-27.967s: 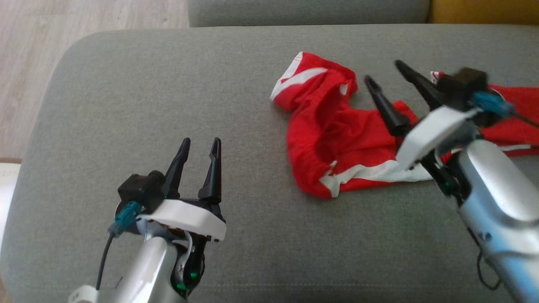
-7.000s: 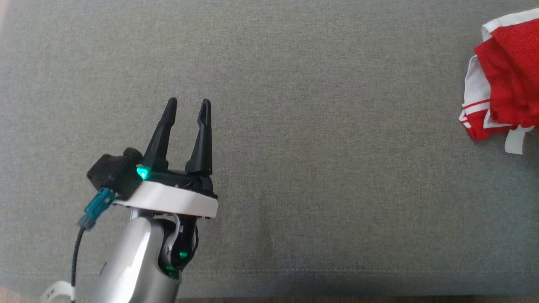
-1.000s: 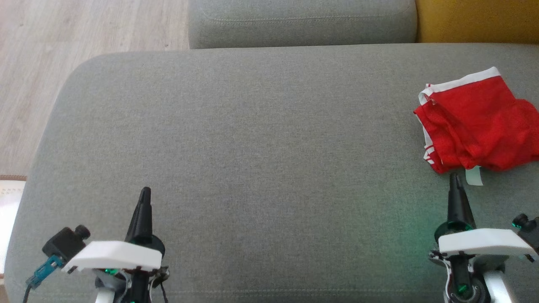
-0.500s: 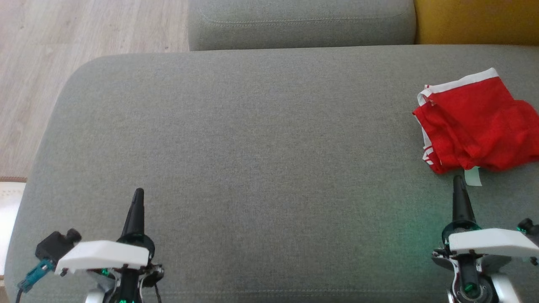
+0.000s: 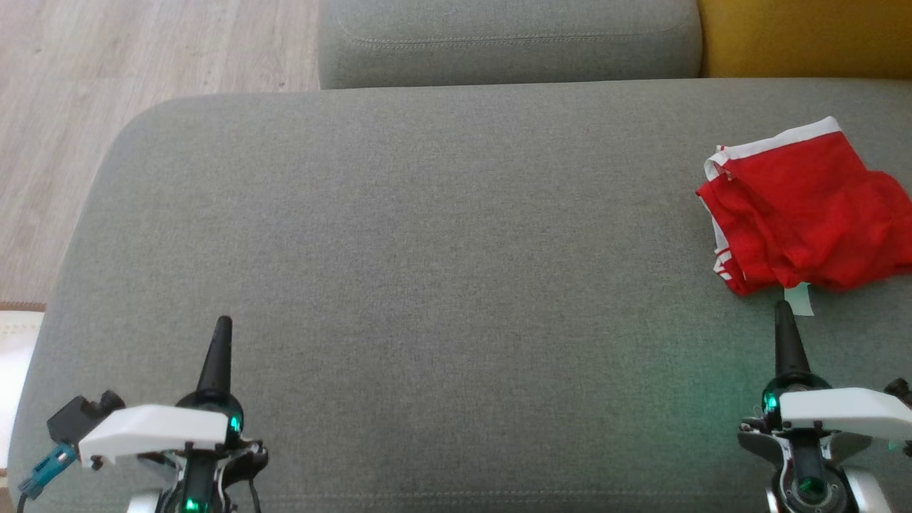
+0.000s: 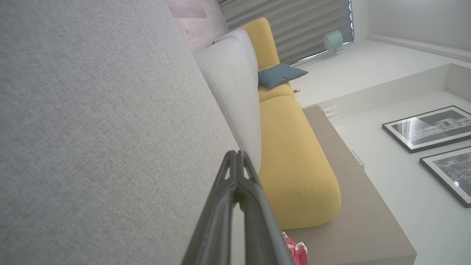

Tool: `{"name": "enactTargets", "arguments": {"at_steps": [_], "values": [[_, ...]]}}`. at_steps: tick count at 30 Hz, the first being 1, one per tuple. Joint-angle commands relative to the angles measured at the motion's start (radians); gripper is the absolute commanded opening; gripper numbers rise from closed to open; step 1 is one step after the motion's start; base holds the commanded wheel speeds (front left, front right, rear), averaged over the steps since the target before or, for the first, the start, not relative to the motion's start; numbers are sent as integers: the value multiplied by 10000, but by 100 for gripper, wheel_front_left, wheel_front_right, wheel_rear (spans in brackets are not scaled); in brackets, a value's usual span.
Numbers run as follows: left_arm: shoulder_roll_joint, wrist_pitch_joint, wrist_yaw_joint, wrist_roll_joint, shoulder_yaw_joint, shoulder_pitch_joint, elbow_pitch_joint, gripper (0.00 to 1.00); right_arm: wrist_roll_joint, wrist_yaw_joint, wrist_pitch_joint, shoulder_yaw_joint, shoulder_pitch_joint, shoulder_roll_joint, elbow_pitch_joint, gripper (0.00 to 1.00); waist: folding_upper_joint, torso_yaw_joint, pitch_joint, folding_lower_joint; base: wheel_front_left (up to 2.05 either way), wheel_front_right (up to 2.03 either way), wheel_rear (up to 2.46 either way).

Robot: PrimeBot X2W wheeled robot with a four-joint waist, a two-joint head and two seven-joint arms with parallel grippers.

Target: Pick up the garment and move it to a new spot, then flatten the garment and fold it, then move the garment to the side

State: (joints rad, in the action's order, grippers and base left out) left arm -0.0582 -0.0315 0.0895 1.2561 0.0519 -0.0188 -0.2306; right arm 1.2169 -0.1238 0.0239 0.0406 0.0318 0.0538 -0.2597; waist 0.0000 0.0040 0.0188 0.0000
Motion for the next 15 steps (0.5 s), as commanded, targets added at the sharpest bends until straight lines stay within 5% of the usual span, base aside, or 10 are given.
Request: {"name": "enactTargets", "arguments": {"at_steps": [1,15], "values": [[-166,52,81,221,-302,-557,279,0,249,-50,-46,-86,577,194,290,0,0,-1,-4,0,0,0,0],[-178,439,199,1512,-647,-664,134,0,1647,-57,-428,93,632,193,246,0,0,-14,-58,0,0,0,0]]}}
